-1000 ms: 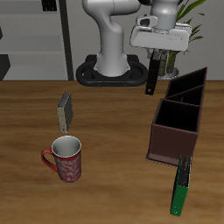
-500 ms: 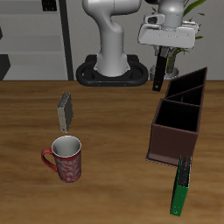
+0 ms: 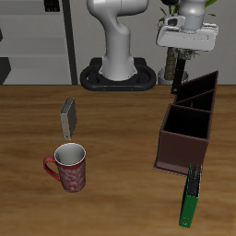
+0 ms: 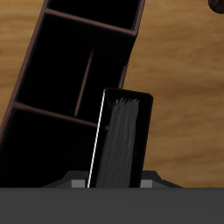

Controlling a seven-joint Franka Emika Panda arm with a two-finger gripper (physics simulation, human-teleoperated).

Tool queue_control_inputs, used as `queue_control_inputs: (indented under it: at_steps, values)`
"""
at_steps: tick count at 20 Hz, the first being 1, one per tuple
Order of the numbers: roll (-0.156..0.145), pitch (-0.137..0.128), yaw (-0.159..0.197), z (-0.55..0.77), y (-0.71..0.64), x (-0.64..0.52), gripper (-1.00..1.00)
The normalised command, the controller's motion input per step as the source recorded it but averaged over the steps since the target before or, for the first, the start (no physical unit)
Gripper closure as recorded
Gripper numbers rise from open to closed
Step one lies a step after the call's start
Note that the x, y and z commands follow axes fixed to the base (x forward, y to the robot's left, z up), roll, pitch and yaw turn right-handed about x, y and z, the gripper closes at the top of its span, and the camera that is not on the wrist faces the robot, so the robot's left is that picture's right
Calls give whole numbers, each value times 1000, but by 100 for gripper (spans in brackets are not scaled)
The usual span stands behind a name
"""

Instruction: Place the black book into the left desk caddy's left compartment

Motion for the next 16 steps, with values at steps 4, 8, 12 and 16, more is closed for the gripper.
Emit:
queue_control_inputs:
  at_steps: [4, 8, 12, 16]
  values:
    - [29, -7, 17, -44, 248, -105, 100]
    - [82, 14, 7, -101, 341, -78, 100]
    - [56, -23, 27, -22, 295, -84, 100]
    - [42, 9, -8, -26, 188, 6, 100]
